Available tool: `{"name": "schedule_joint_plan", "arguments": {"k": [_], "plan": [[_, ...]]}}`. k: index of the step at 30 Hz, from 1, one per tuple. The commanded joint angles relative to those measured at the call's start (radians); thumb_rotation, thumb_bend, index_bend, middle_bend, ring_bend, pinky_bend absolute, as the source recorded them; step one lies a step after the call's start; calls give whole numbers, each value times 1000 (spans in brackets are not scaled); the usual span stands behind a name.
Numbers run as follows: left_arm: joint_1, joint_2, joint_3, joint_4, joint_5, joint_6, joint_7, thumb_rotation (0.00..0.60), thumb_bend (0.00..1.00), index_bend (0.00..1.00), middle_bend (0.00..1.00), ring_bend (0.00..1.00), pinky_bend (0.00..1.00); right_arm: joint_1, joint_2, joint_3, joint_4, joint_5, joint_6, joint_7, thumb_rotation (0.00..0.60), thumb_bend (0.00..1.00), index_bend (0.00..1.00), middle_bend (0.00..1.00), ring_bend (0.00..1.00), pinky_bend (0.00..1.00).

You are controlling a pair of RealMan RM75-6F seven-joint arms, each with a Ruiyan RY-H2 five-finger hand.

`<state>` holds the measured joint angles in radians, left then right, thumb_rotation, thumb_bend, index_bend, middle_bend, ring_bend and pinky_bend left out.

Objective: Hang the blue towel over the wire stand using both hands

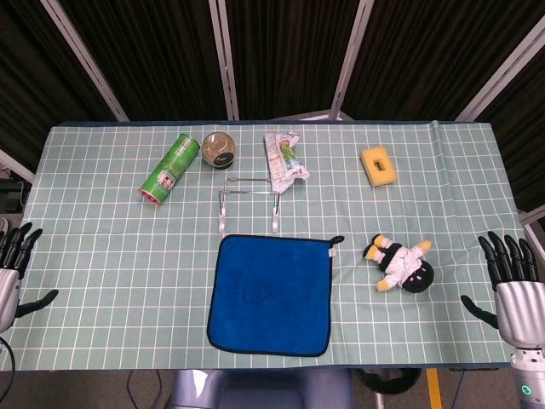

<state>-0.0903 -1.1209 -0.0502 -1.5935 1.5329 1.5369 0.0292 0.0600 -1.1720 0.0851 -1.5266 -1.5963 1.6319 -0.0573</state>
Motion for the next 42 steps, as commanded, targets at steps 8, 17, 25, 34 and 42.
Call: {"name": "schedule_joint_plan", "arguments": {"k": [8, 17, 25, 34, 42], "plan": [[11, 8, 9, -8, 15, 18, 3, 600, 0, 0, 0, 0, 0, 105, -33, -53, 23, -154, -117, 37, 600, 0, 0, 0, 0, 0], [2, -9, 10, -12, -20, -26, 74, 600, 0, 0, 0, 0, 0, 344, -70, -53, -1, -249, -409, 47, 600, 0, 9, 0, 0, 0], [-10, -37, 3, 11, -50, -57, 112, 600, 0, 0, 0, 0, 0, 489, -206, -69, 176, -335, -511, 47, 600, 151, 36, 0, 0, 0], [-15, -47, 4, 19, -50, -63, 122, 600, 0, 0, 0, 0, 0, 543, -286, -124, 307, -362, -537, 17, 600, 155, 56, 0, 0, 0], [-16, -49, 6, 20, -49, -64, 125, 600, 0, 0, 0, 0, 0, 555, -327, -164, 395, -364, -520, 3, 600, 155, 69, 1, 0, 0]]}}
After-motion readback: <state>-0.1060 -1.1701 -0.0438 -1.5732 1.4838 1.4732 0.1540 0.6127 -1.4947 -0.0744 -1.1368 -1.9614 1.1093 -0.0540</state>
